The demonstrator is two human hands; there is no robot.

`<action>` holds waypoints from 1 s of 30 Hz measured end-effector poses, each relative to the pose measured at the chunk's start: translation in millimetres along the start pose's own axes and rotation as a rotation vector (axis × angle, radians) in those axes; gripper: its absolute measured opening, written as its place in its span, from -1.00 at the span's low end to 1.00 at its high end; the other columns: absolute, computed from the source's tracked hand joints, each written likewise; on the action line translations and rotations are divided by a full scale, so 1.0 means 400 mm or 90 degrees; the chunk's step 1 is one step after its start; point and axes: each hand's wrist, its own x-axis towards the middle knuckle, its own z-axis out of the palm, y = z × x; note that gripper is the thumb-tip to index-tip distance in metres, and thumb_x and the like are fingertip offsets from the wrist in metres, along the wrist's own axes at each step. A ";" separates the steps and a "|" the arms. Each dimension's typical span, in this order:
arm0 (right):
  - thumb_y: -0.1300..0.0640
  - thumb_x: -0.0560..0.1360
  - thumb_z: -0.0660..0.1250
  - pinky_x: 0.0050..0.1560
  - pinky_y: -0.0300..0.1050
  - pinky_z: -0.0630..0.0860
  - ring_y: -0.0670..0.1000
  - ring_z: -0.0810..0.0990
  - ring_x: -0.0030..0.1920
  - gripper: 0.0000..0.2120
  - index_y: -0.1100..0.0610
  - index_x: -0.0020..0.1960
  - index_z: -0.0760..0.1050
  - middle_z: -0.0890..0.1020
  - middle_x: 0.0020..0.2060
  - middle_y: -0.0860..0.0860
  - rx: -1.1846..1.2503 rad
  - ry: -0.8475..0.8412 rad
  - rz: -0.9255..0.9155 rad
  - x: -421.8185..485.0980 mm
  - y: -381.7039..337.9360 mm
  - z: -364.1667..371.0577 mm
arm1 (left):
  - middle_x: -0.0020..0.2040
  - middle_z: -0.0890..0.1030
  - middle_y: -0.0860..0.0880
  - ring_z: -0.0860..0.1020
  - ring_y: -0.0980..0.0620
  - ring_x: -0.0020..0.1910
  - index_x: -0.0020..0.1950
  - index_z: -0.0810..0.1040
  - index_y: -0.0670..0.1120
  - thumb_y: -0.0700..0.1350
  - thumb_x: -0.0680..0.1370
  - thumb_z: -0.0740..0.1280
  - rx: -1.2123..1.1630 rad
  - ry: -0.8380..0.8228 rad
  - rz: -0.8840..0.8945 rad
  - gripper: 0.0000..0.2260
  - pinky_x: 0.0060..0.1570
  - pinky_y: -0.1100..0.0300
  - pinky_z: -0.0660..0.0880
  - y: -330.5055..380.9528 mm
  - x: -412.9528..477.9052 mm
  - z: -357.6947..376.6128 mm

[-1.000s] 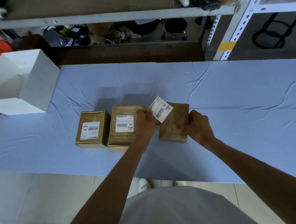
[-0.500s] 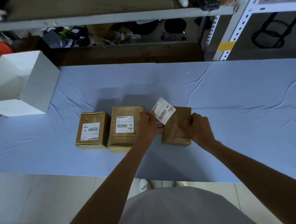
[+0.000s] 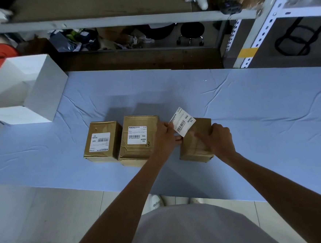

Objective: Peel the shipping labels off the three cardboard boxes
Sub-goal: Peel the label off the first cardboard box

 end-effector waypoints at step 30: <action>-0.22 0.31 0.47 -0.35 -0.15 0.35 0.03 0.50 -0.26 -0.49 0.18 -0.07 0.40 0.52 -0.27 -0.02 0.020 -0.055 -0.033 0.017 -0.014 0.003 | 0.00 0.56 -0.24 0.63 -0.07 -0.24 0.04 0.23 -0.17 -0.09 0.67 0.05 0.040 0.021 0.007 -0.86 -0.27 0.07 0.64 0.014 0.037 -0.015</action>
